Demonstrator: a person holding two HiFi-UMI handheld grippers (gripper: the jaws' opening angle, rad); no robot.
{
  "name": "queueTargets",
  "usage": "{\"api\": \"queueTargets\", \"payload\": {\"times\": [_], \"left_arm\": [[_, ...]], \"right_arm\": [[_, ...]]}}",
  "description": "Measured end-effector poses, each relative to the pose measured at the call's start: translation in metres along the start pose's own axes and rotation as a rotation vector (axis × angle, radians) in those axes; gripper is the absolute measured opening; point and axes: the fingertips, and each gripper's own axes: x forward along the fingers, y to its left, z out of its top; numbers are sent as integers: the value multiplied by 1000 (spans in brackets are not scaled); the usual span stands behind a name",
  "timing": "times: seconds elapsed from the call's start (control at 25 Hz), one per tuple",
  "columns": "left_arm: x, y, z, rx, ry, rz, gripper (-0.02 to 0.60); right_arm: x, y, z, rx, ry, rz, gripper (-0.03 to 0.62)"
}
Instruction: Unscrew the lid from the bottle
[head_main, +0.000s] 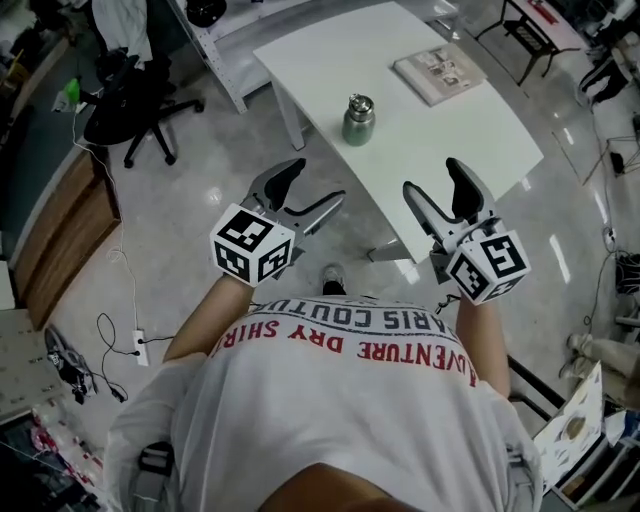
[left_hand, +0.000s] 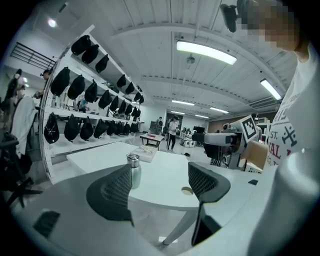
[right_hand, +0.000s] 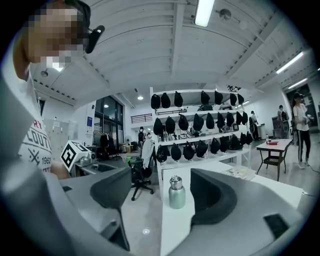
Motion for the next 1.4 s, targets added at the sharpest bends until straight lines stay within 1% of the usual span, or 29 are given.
{"api": "queueTargets", "payload": {"times": [0.12, 0.32, 0.56, 0.72, 0.84, 1.0, 1.2, 1.4], "left_arm": [[30, 17, 4, 51, 29, -4, 351], [68, 42, -1, 79, 67, -13, 354], [94, 59, -9, 115, 72, -21, 365], [117, 68, -21, 146, 66, -43, 371], [132, 77, -33, 162, 82, -55, 373], [153, 95, -48, 156, 114, -57, 374], [177, 100, -63, 226, 145, -102, 376], [197, 108, -75, 218, 166, -133, 376]], "right_arm": [[24, -21, -7, -16, 39, 10, 347], [54, -39, -22, -25, 87, 35, 347], [76, -44, -32, -66, 122, 64, 347], [87, -43, -41, -101, 144, 61, 347], [95, -42, -46, -103, 157, 63, 347], [106, -42, -51, -98, 175, 55, 347], [118, -53, -62, -61, 190, 52, 347], [133, -58, -74, -59, 226, 72, 346]]}}
